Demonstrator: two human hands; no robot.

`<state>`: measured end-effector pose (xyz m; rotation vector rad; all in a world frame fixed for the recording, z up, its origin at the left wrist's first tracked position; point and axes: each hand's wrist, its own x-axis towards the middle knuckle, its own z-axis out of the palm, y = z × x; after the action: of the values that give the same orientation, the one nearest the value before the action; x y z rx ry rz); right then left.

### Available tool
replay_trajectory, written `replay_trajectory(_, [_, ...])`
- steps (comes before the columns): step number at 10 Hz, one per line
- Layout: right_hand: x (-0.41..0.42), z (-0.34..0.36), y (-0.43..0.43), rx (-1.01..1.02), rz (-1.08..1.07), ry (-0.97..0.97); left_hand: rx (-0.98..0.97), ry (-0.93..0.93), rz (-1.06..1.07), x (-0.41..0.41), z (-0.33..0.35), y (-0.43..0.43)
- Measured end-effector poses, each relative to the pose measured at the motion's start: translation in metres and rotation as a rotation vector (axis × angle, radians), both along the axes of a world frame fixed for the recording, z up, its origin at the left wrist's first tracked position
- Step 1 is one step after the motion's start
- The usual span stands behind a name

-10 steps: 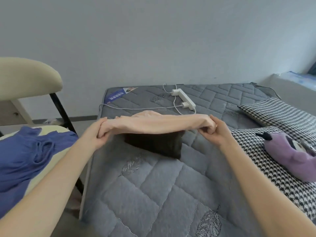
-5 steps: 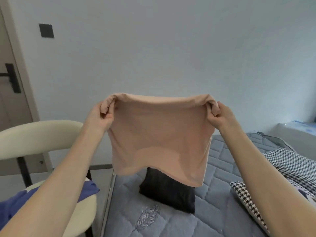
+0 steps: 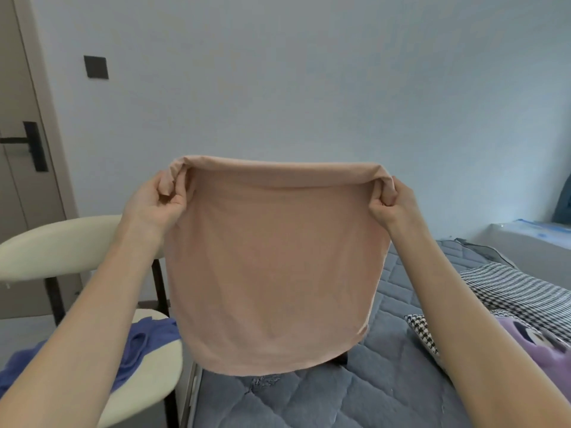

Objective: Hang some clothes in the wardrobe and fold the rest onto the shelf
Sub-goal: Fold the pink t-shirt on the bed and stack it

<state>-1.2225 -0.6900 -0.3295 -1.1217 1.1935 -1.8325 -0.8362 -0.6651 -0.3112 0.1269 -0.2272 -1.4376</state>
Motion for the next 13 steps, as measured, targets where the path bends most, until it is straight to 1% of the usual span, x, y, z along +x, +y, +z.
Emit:
replay_trajectory(1, [0.003, 0.003, 0.006, -0.033, -0.234, 0.391, 0.024, 0.153, -0.036, 0.010, -0.009, -0.007])
replay_trajectory(2, [0.008, -0.006, 0.007, 0.109, -0.290, 0.643, 0.158, -0.002, -0.026, 0.010, -0.032, -0.002])
replay_trajectory(3, [0.017, -0.022, -0.009, 0.218, -0.230, 0.764, 0.141, 0.372, -0.114, 0.013, -0.073, -0.031])
replay_trajectory(4, [0.019, -0.034, -0.024, 0.158, -0.087, 0.750, 0.231, 0.354, 0.025, 0.033, -0.085, -0.080])
replay_trajectory(5, [0.018, -0.024, -0.046, 0.082, 0.103, 0.423, 0.112, 0.124, 0.070, 0.010, -0.061, -0.078])
replay_trajectory(6, [0.011, 0.003, -0.067, 0.031, 0.228, -0.025, 0.036, 0.020, 0.032, 0.006, -0.043, -0.091])
replay_trajectory(7, [-0.002, 0.017, -0.078, 0.123, 0.408, -0.854, 0.004, -0.035, -0.005, 0.008, -0.039, -0.105])
replay_trajectory(8, [-0.010, -0.003, -0.072, 0.159, 0.416, -1.037, 0.082, -0.070, -0.027, 0.003, -0.052, -0.102])
replay_trajectory(9, [-0.019, -0.035, -0.054, 0.215, 0.335, -1.078, 0.187, -0.086, -0.010, -0.019, -0.073, -0.071])
replay_trajectory(10, [-0.027, -0.077, -0.031, 0.325, 0.194, -1.087, 0.365, -0.185, 0.044, -0.036, -0.103, -0.030])
replay_trajectory(11, [-0.035, -0.124, -0.001, 0.490, 0.087, -1.099, 0.533, -0.177, -0.027, -0.037, -0.152, -0.003])
replay_trajectory(12, [-0.037, -0.175, 0.027, 0.639, -0.017, -1.097, 0.760, -0.215, 0.000, -0.043, -0.202, 0.023])
replay_trajectory(13, [-0.035, -0.222, 0.050, 0.693, -0.127, -1.183, 0.934, -0.188, 0.015, -0.056, -0.239, 0.046])
